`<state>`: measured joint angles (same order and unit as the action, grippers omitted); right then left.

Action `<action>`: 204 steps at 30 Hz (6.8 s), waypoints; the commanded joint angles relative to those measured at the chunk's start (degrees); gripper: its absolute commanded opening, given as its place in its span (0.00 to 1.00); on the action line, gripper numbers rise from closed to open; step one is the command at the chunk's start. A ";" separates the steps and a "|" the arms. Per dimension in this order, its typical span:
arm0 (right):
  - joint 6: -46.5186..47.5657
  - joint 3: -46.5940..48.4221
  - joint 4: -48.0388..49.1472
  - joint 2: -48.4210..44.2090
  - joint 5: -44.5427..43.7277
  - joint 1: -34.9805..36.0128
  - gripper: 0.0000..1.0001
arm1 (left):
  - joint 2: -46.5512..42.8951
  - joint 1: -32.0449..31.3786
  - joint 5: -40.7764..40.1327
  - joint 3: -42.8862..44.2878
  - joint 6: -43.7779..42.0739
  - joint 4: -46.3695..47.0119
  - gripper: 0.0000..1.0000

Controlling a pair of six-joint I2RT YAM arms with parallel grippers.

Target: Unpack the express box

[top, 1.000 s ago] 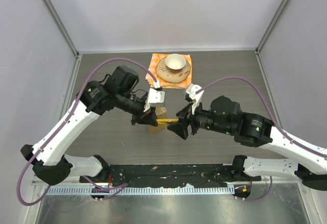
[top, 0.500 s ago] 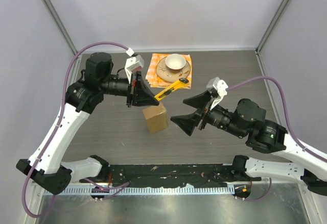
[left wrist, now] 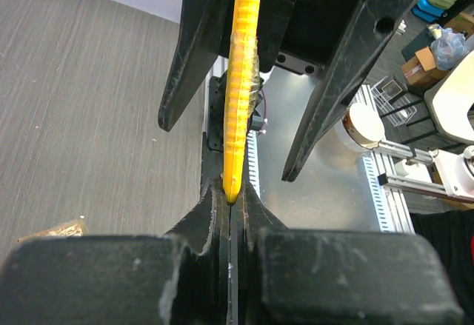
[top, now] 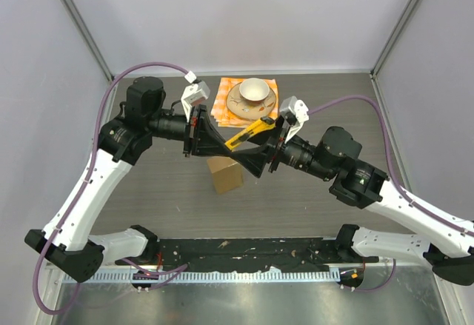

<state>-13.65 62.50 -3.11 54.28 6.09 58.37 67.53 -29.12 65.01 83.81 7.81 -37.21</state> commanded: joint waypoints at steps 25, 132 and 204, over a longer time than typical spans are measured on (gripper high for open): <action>-9.20 -0.27 16.03 4.96 14.13 -6.51 0.05 | -1.96 0.12 0.03 -1.28 -3.51 -0.67 0.00; 34.21 5.35 1.71 1.97 -12.94 4.73 0.01 | 5.52 0.65 4.60 -24.65 36.92 49.95 0.00; 34.92 5.88 4.17 1.18 -16.37 7.99 0.01 | 2.26 -1.29 2.75 -27.12 34.81 49.08 0.00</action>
<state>22.94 66.98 -0.93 55.51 -10.37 66.22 71.61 -30.04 67.51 55.96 43.05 10.44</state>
